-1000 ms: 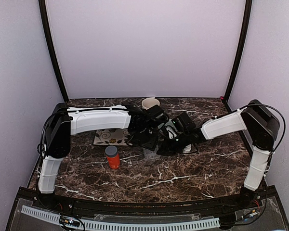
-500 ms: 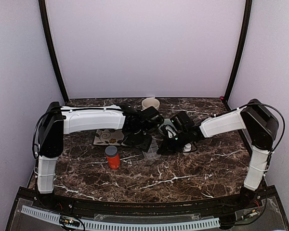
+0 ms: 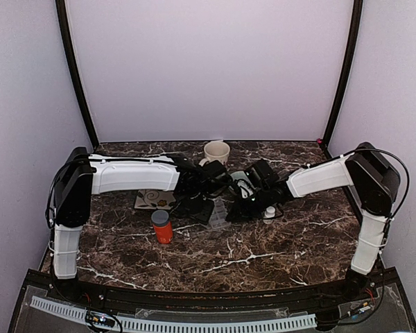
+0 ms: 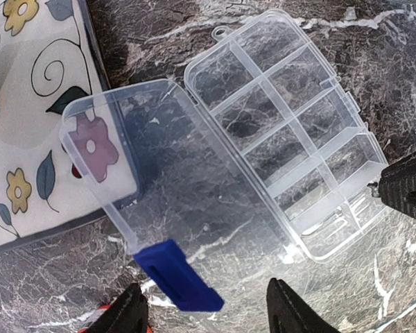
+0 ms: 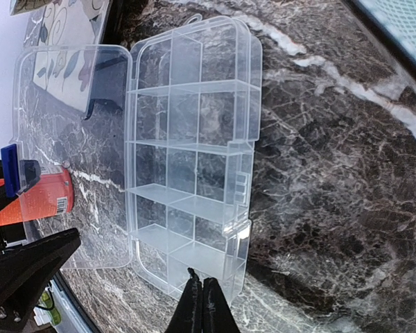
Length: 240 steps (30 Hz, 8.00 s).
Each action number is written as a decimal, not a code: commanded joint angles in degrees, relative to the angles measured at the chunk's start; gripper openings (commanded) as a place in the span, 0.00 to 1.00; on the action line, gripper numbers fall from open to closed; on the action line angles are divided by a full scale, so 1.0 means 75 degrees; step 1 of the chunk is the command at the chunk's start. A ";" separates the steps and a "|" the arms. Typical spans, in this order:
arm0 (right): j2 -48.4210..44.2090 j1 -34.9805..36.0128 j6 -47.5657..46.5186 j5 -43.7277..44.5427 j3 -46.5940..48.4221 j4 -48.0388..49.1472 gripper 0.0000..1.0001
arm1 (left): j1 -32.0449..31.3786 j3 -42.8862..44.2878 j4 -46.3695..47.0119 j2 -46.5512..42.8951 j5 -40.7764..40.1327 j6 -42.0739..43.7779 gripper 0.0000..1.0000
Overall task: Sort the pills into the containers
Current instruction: Adjust the lid of the pill container, then pick up the pill bottle from the center of the board.
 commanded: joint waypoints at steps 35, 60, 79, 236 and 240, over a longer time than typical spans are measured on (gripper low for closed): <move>-0.0076 0.0567 -0.0001 0.1207 -0.0133 -0.1327 0.00 | -0.0042 -0.0573 0.0692 -0.0401 0.0162 0.0866 0.51; -0.0835 0.0913 0.0514 0.1489 -0.0636 -0.1577 0.00 | -0.0042 -0.0650 0.1315 -0.0178 0.0282 0.1348 0.51; -0.0716 0.0927 0.0504 0.1409 -0.0602 -0.1495 0.00 | -0.0042 -0.0809 0.1283 0.0273 0.0517 0.1229 0.50; 0.3963 0.3408 -0.3060 0.2947 1.0231 -0.6523 0.96 | 0.0035 -0.6995 0.1884 -0.9355 -0.3780 -0.2184 0.89; 0.4065 0.3441 -0.3026 0.2951 1.0249 -0.6486 0.96 | 0.0032 -0.7036 0.1837 -0.9435 -0.3747 -0.2292 0.89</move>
